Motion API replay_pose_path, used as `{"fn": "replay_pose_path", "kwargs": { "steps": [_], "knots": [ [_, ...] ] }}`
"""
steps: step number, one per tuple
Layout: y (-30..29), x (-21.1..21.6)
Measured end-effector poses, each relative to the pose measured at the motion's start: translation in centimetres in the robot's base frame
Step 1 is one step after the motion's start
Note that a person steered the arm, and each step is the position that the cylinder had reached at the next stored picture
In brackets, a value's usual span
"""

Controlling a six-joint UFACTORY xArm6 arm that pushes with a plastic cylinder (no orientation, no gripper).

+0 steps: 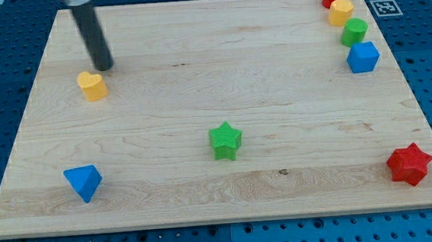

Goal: Move yellow heart towards right side

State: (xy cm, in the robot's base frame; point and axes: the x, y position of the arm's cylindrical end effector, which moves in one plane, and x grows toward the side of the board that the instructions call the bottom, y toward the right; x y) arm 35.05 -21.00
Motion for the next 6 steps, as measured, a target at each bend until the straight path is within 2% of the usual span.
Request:
{"fn": "replay_pose_path", "kwargs": {
  "steps": [1,3,6],
  "knots": [
    [-3.4,0.0],
    [-5.2,1.6],
    [1.4,4.6]
  ]
}}
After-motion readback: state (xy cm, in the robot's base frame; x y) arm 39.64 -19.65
